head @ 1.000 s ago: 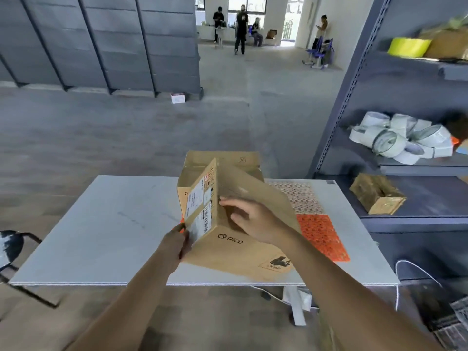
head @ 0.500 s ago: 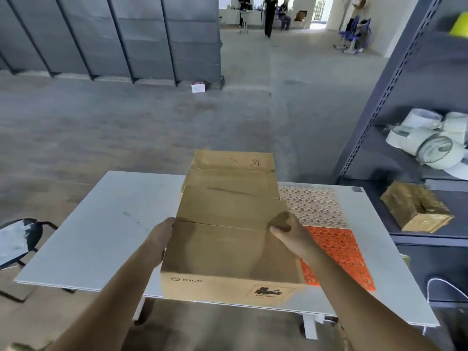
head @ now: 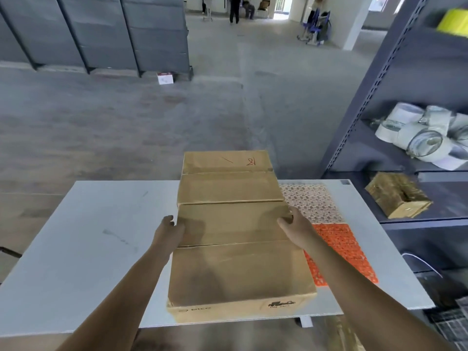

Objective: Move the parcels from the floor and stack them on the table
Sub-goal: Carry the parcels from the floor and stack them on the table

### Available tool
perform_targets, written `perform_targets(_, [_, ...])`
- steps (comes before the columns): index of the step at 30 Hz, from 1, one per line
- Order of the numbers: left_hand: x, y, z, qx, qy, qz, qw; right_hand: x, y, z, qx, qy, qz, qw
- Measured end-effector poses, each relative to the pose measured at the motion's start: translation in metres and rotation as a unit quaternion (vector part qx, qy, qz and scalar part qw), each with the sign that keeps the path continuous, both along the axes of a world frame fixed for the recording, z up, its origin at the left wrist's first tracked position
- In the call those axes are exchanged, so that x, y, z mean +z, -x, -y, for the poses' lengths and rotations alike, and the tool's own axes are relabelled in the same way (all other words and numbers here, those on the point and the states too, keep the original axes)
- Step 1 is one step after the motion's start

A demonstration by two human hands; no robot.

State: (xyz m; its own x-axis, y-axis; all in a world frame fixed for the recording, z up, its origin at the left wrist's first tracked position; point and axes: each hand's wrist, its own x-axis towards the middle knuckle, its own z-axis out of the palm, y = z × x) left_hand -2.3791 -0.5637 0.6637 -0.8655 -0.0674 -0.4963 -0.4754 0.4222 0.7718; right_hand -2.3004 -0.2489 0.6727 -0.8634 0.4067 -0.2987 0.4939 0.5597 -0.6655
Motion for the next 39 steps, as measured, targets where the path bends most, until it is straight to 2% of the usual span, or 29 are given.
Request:
perform_targets(3, [-0.003,0.018,-0.006,-0.029,-0.027,-0.024,0.999,-0.001,0.013,-0.001,-0.009,0.061,-0.004,0.998])
perform_targets(9, [-0.010,0.043,-0.010,-0.055,-0.071,-0.037,0.995,-0.001,0.040,-0.006,-0.021,0.123,-0.021,0.992])
perform_targets(17, [-0.015,0.064,-0.009,-0.056,-0.020,-0.073,0.996,-0.007,0.057,-0.011,-0.042,0.085,0.016,0.995])
perform_targets(21, [-0.020,0.062,-0.012,-0.038,0.020,-0.114,0.993,-0.007,0.057,-0.013,-0.064,0.078,-0.019,0.995])
perform_targets(24, [-0.022,0.059,-0.014,-0.035,0.027,-0.138,0.989,-0.008,0.055,-0.012,-0.031,0.053,-0.042,0.997])
perform_targets(31, [-0.022,0.050,-0.018,0.010,0.007,-0.143,0.990,0.000,0.051,0.002,-0.022,-0.035,-0.035,0.999])
perform_targets(36, [-0.014,0.044,-0.017,0.016,0.021,-0.135,0.990,0.006,0.039,0.031,0.001,-0.189,0.004,0.982])
perform_targets(39, [-0.007,0.038,-0.012,0.005,0.024,-0.131,0.991,0.008,0.022,0.042,0.030,-0.244,0.000,0.969])
